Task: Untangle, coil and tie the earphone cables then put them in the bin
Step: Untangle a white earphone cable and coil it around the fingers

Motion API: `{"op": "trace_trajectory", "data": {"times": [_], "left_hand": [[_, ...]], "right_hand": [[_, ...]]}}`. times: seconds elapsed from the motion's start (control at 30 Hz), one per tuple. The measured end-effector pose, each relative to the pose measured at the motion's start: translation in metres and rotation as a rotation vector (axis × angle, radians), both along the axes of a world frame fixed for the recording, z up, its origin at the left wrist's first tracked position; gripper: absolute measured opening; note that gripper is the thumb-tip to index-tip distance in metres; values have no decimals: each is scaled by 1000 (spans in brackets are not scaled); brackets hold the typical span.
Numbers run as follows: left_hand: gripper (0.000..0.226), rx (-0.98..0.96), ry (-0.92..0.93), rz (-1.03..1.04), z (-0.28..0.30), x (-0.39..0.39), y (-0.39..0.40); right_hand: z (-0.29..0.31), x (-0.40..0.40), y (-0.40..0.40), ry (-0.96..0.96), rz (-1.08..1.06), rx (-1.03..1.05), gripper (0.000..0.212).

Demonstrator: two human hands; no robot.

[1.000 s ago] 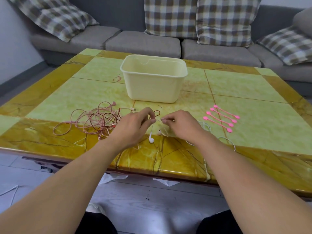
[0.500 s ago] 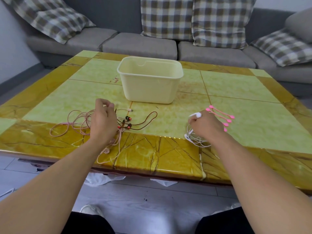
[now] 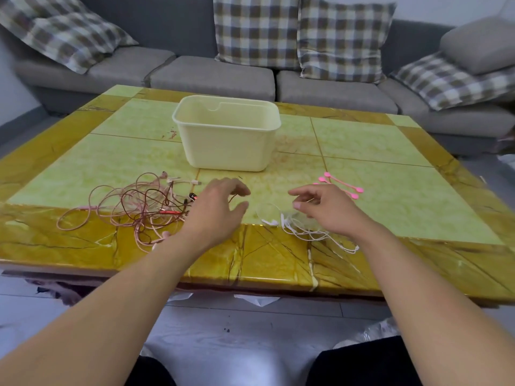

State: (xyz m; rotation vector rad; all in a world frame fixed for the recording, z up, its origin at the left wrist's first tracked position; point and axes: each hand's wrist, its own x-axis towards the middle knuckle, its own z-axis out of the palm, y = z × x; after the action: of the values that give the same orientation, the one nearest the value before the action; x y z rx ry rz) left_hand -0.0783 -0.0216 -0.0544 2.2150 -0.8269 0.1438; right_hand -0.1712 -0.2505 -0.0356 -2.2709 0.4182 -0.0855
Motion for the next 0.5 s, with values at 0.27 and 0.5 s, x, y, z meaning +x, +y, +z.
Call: {"op": "trace_trajectory", "data": {"times": [0.27,0.5], "left_hand": [[40,311,-4,-256,-26,-24,-51],[42,464,79,-135,-25,-27,-74]], "right_hand": [[-17,-20,-8,306,-16,-234,29],[-10,-31,-11,282,99,-175,19]]}}
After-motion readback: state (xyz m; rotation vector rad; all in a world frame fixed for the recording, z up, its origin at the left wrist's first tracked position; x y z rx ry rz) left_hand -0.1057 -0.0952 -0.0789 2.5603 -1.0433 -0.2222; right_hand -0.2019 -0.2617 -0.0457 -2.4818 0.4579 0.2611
